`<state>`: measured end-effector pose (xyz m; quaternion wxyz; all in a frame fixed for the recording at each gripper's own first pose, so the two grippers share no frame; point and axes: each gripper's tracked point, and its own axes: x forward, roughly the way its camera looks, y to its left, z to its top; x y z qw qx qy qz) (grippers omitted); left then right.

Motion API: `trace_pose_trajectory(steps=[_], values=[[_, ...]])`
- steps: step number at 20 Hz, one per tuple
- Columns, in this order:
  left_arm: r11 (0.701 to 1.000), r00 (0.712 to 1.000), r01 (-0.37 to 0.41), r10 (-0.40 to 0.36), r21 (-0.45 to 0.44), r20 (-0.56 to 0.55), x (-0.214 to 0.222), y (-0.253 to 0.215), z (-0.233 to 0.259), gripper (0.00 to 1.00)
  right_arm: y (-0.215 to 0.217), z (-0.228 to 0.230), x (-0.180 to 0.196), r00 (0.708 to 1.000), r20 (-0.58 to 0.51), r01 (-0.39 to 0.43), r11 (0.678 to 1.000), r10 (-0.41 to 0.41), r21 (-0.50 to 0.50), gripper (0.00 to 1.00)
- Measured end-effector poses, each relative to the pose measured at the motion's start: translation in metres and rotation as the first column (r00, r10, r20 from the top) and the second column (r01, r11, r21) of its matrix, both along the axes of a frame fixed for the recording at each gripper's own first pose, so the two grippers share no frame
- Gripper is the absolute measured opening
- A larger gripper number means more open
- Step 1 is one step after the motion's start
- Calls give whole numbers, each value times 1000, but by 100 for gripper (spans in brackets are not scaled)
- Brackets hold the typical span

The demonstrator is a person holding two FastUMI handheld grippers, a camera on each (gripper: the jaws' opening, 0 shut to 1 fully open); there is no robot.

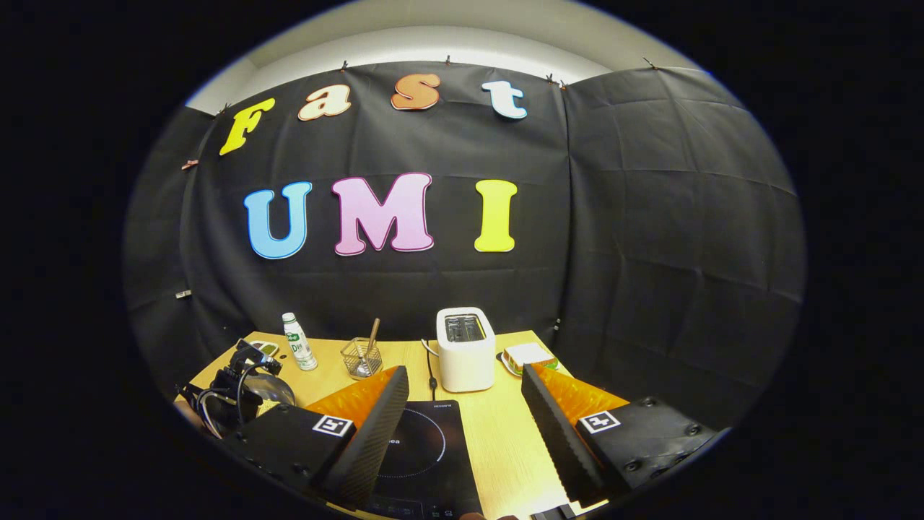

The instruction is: First push the handle of the pot to place it horizontally, then grasp the pot with both hands and set it on the induction cooktop.

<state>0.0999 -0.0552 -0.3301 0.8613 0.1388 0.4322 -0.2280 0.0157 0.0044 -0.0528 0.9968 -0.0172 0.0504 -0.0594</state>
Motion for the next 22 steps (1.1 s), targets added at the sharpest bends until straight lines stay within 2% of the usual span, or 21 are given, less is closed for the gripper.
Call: trace_pose_trajectory(steps=[15,19,22], values=[[998,997,65,-64,-5,48,30,-13,4,3,-10,-3,-25,998,-13,64,997,-65,-30,98],[997,995,62,-58,-49,80,24,-15,15,7,-5,-4,-30,998,-21,61,998,-62,-34,98],[993,993,59,-48,-107,107,5,-15,29,5,1,-8,-31,998,-31,53,998,-54,-29,98]])
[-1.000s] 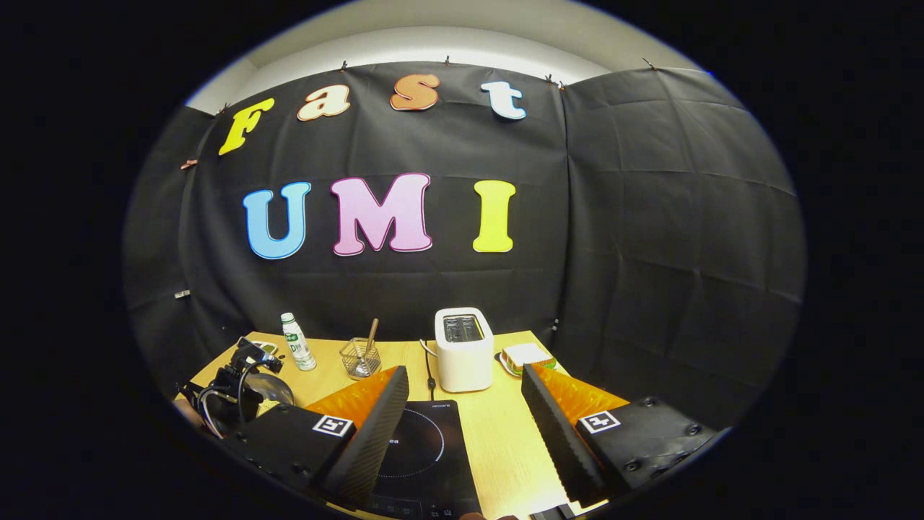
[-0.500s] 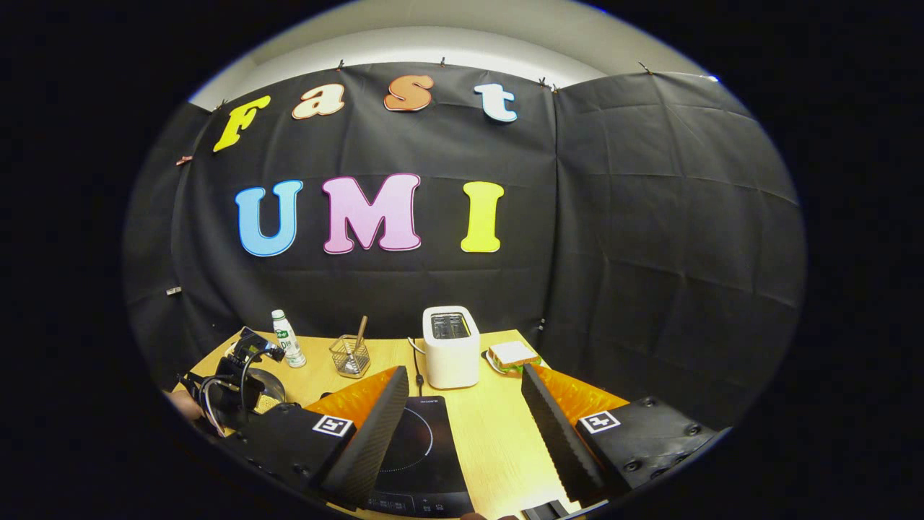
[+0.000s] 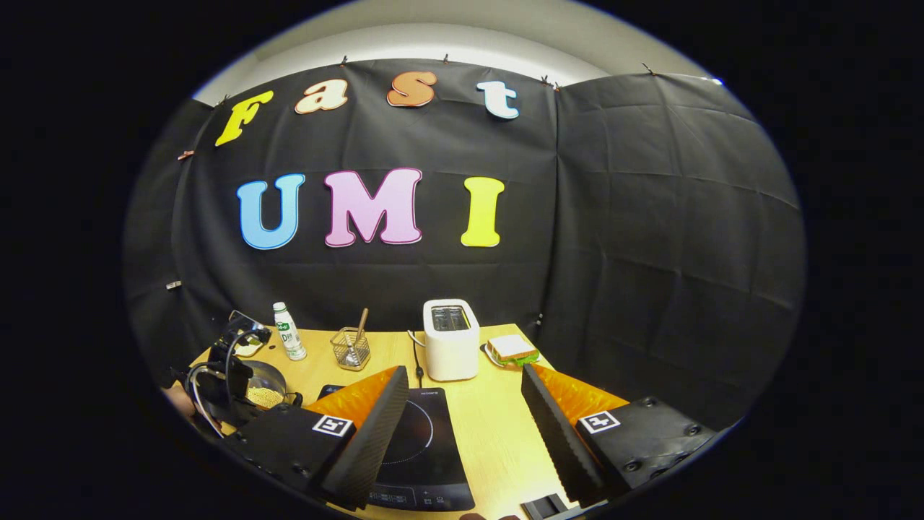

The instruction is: First push the handle of the pot to place it horizontally, then grasp the pot with both hands and set it on the induction cooktop.

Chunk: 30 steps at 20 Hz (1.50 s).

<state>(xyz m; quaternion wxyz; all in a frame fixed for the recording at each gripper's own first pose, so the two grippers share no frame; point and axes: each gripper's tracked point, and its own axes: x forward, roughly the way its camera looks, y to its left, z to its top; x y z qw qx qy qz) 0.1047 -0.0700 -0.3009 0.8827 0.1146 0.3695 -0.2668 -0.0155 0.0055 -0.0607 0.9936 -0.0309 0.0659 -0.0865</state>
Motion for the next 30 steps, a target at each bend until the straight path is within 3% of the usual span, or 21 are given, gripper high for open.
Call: trace_pose_trajectory(steps=[5,9,11,14,17,20,24,30], values=[[990,995,-34,47,-138,90,-28,18,38,6,23,-28,1,995,-94,-23,998,29,63,98],[971,975,-94,134,-218,177,-41,64,68,10,58,-48,8,983,-163,-69,993,84,97,98],[956,965,-138,189,-258,183,-46,95,78,23,82,-58,13,974,-191,-108,990,124,92,99],[936,945,-190,257,-297,204,-45,144,92,51,127,-71,25,953,-224,-186,977,205,104,99],[925,925,-234,306,-298,223,-42,191,94,99,174,-89,38,923,-266,-253,959,279,128,99],[898,905,-278,364,-341,220,-35,224,95,95,217,-114,51,878,-336,-313,940,342,139,99],[877,878,-341,426,-339,218,-16,273,91,96,269,-152,67,784,-450,-378,904,427,198,99],[872,877,-360,437,-331,200,22,315,77,93,302,-202,99,702,-555,-387,893,446,229,99]])
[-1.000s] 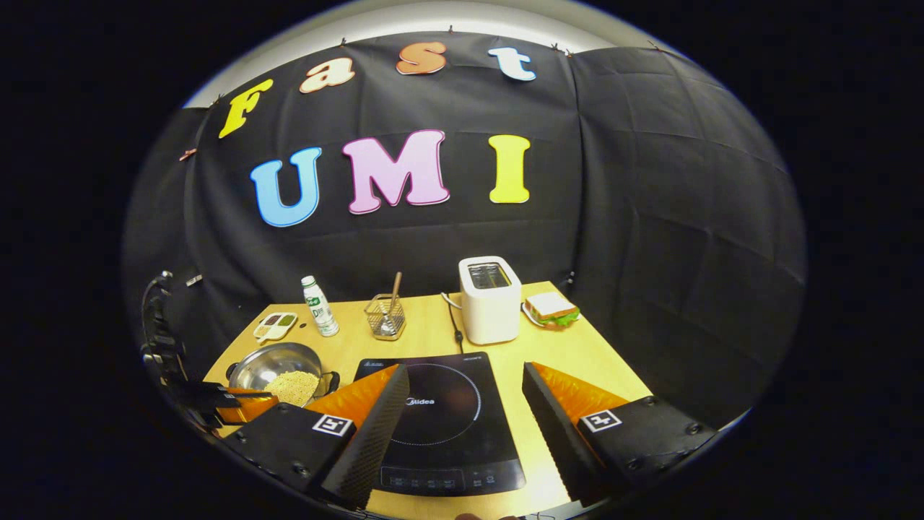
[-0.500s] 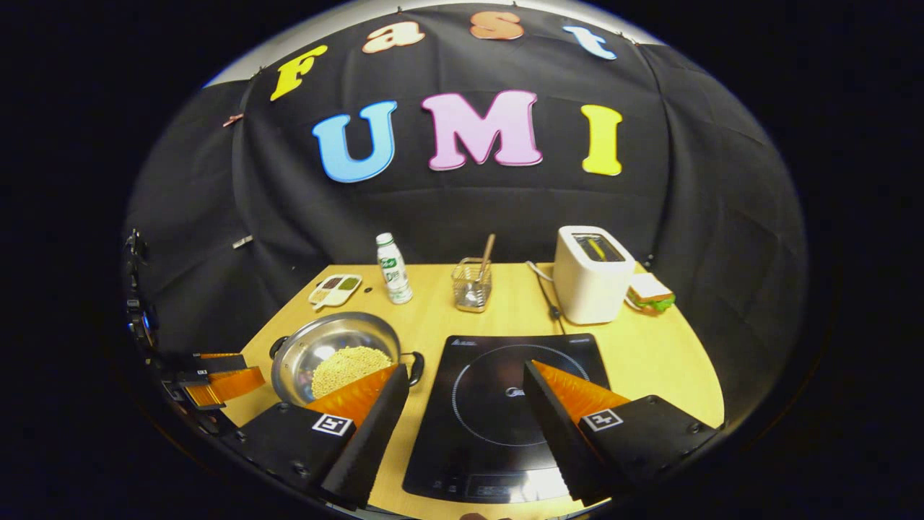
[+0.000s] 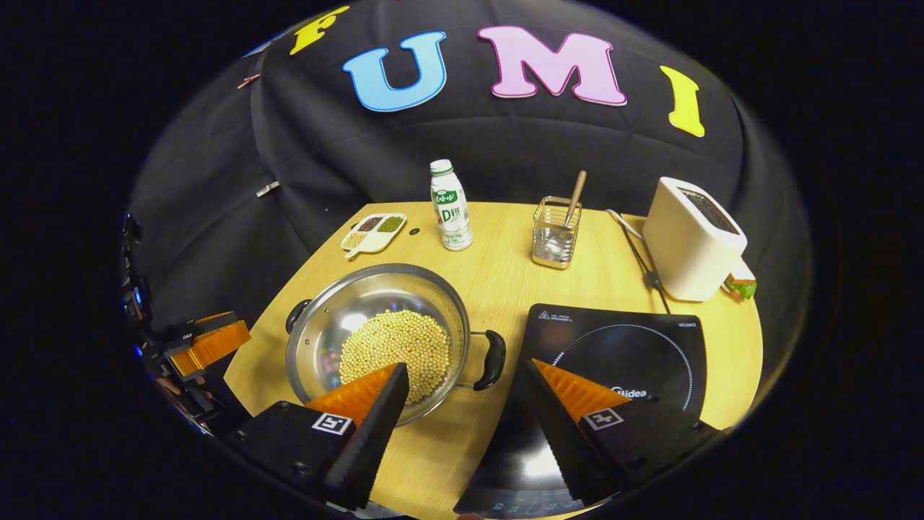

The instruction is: First push the handle of the pot to place it horizontally, then grasp the pot with both hands and set it on the induction cooktop.

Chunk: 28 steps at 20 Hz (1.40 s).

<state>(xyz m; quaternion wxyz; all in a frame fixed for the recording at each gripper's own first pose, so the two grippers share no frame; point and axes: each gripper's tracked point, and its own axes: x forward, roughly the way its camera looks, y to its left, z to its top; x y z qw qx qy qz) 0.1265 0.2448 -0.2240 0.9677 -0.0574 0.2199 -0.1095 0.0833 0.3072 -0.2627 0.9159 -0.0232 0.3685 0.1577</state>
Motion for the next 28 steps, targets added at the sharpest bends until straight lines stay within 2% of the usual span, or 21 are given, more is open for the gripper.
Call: trace_pose_trajectory(steps=[5,9,14,18,20,22,26,27,28], values=[[1000,1000,6,-6,9,-24,36,12,-24,95,1,-42,30,996,-73,52,999,-51,12,100],[1000,999,9,-8,25,-34,62,19,-38,96,9,-64,47,994,-98,59,998,-55,35,99],[998,994,62,-61,8,-88,83,7,-62,95,21,-82,54,991,-130,48,997,-41,53,99],[994,984,108,-104,18,-146,102,-7,-82,96,25,-91,57,992,-123,29,1000,-28,11,99],[991,971,129,-117,44,-210,104,-6,-98,96,29,-96,60,993,-115,24,1000,-24,-4,99],[991,957,129,-114,39,-266,104,-2,-113,95,36,-101,59,993,-121,9,1000,-10,-15,96],[992,955,125,-112,33,-275,106,7,-116,93,42,-111,57,992,-128,-14,999,8,-45,94],[992,956,125,-110,35,-273,105,8,-117,93,43,-114,56,991,-133,-14,999,7,-48,87],[992,955,124,-109,38,-277,105,11,-119,89,43,-115,55,990,-139,-12,999,5,-51,84]])
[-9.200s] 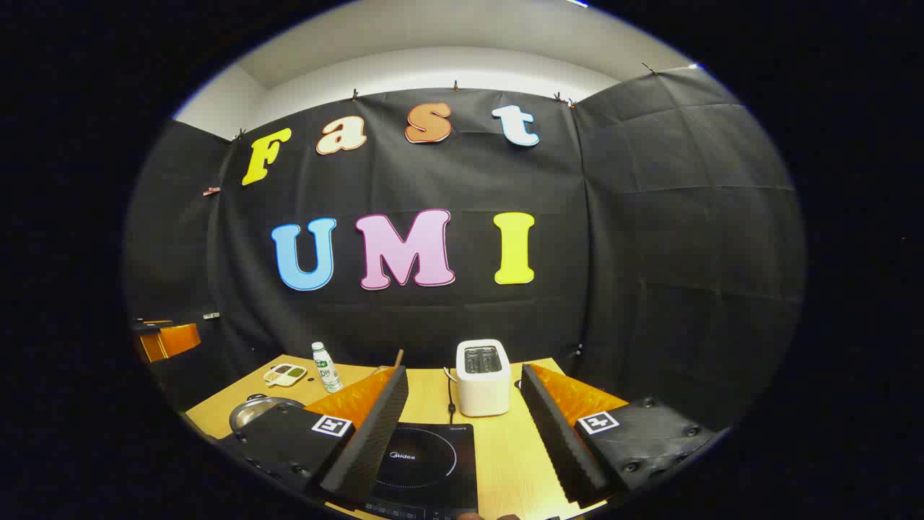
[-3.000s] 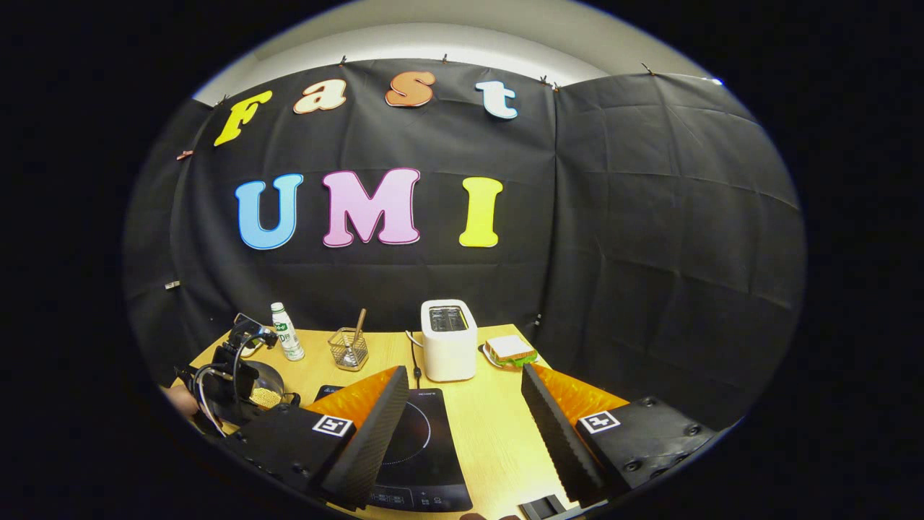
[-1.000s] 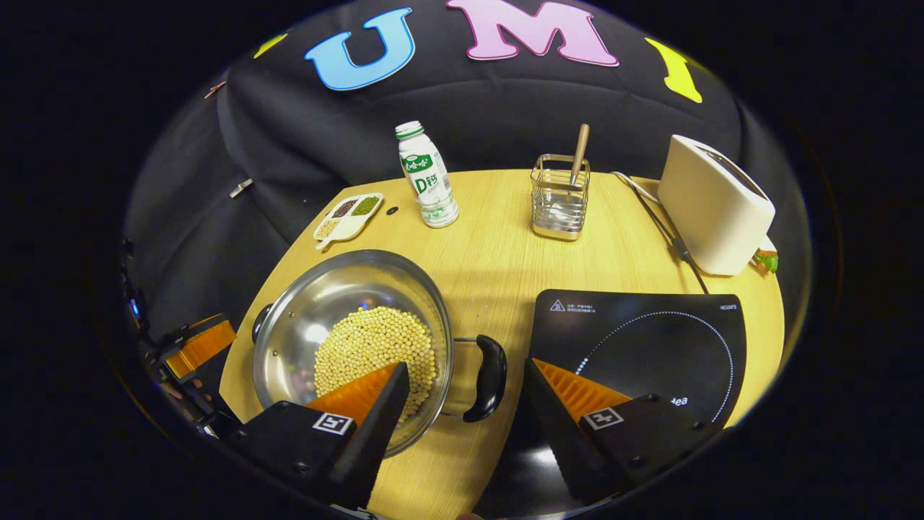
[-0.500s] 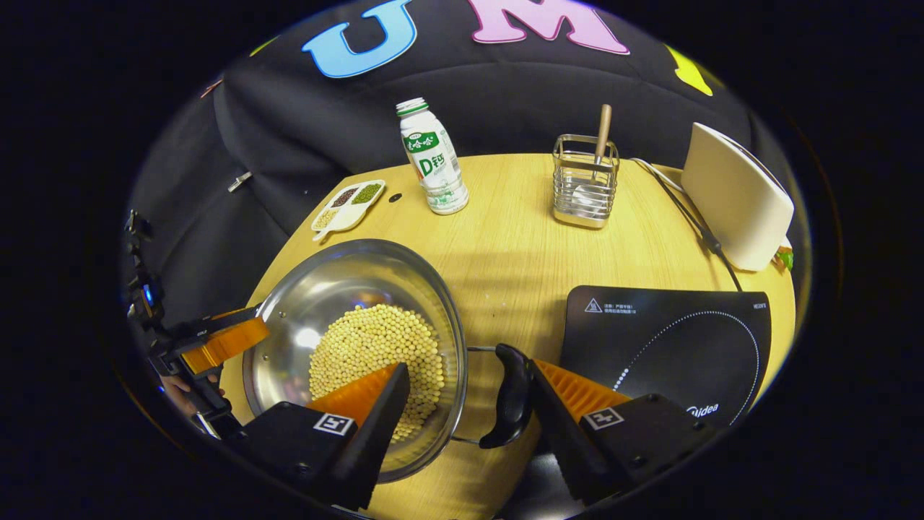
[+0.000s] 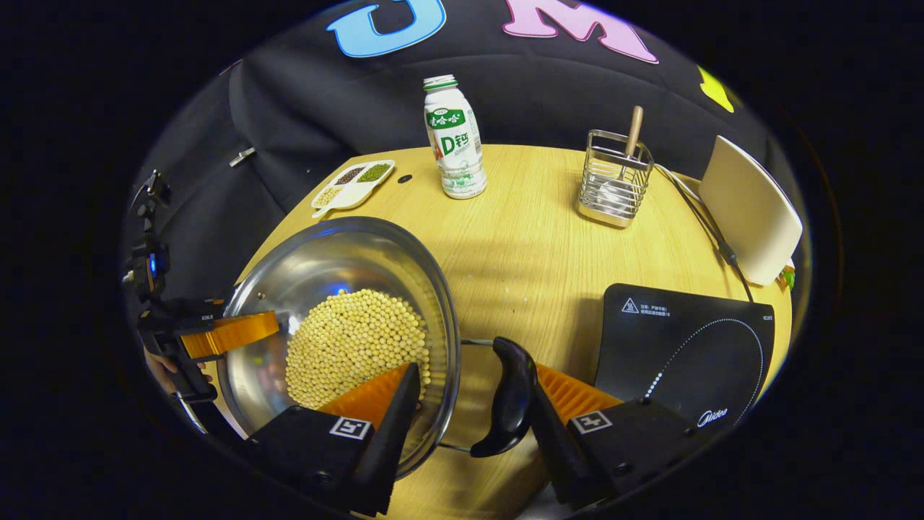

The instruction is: First push the handle of the pot to place it horizontally, then grasp the pot with both hands and set it on the induction cooktop.

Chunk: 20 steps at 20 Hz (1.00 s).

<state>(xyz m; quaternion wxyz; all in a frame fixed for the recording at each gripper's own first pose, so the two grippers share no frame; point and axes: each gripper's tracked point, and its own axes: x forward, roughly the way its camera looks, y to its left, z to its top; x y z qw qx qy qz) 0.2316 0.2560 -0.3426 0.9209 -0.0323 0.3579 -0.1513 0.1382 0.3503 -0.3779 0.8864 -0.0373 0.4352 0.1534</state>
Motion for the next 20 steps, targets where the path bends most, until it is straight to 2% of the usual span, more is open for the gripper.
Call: trace_pose_trajectory(steps=[4,7,8,9,14,17,20], values=[[1000,999,-3,3,-9,-35,-1,4,-12,75,3,-9,-1,1000,-9,7,1000,-7,-16,85],[999,999,-43,43,-16,-33,5,9,-17,73,1,-12,1,1000,14,16,999,-16,-44,82],[999,999,-43,43,-18,-33,6,10,-16,72,3,-17,3,1000,11,20,999,-19,-40,75],[999,999,-38,37,-16,-36,4,12,-17,69,4,-17,3,1000,6,25,999,-25,-38,75],[1000,998,-13,14,13,-64,9,13,-19,67,5,-20,2,997,-33,69,998,-69,8,73],[1000,997,-31,31,4,-75,7,14,-19,66,6,-21,1,992,-65,113,993,-110,44,65],[999,996,-33,34,10,-82,8,14,-19,64,7,-22,1,991,-67,121,992,-118,45,63]])
